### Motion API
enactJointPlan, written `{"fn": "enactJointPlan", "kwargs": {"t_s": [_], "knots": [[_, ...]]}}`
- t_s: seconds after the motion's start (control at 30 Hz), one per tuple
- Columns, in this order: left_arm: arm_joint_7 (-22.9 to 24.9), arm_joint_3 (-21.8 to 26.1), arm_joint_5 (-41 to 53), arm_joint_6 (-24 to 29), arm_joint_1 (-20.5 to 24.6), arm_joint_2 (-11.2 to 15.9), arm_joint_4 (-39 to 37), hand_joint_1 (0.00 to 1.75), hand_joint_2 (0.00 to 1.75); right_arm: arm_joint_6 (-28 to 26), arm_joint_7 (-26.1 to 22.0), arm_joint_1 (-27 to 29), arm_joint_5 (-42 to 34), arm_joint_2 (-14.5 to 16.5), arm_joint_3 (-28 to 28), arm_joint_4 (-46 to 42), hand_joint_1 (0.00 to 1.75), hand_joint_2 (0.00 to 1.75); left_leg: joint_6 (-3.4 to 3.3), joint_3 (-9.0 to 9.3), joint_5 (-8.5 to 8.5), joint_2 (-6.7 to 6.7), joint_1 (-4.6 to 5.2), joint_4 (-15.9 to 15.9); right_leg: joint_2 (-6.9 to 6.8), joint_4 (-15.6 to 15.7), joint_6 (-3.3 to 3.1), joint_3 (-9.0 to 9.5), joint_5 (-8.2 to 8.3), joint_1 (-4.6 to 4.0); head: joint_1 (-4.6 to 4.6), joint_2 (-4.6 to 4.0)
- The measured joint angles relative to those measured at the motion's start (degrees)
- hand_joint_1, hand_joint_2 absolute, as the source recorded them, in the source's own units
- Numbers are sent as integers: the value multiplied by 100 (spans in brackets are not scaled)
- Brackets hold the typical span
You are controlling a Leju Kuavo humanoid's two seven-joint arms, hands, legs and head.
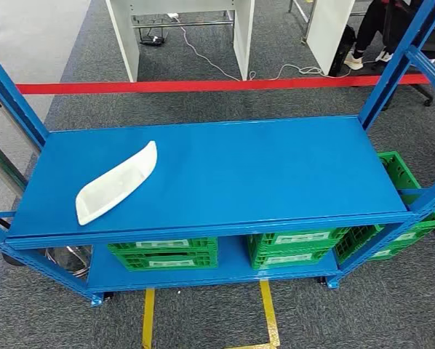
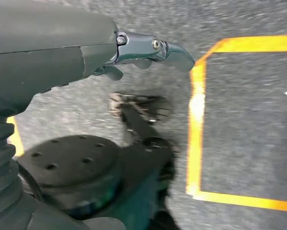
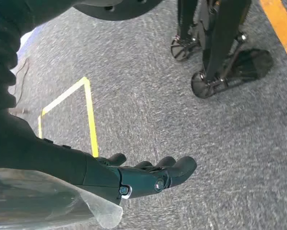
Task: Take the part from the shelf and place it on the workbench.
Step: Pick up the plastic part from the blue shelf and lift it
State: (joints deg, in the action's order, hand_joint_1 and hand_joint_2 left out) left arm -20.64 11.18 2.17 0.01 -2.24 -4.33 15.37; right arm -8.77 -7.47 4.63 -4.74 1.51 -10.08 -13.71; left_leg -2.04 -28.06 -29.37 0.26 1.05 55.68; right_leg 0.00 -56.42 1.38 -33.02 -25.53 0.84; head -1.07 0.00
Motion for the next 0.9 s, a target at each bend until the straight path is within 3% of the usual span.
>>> {"fn": "enactJointPlan", "kwargs": {"t_s": [0.4,0.63,0.9], "knots": [[-1800,764,-270,-310,201,-62,-9,0,175,-199,-174,-81,110,36,-177,264,0,175,1,0,1,0,0,0,1,0,0,-2,0,-1,0,0],[-1658,1797,-12,667,356,-334,1197,0,175,-170,-264,-137,257,44,-179,294,0,175,2,-1,3,0,0,1,2,-1,-1,-1,3,-1,0,0],[-1486,2691,14,746,287,-867,2757,0,175,-153,-274,-165,379,44,-179,295,0,175,2,-4,3,0,0,2,2,-2,-1,-4,2,-1,-1,0]]}}
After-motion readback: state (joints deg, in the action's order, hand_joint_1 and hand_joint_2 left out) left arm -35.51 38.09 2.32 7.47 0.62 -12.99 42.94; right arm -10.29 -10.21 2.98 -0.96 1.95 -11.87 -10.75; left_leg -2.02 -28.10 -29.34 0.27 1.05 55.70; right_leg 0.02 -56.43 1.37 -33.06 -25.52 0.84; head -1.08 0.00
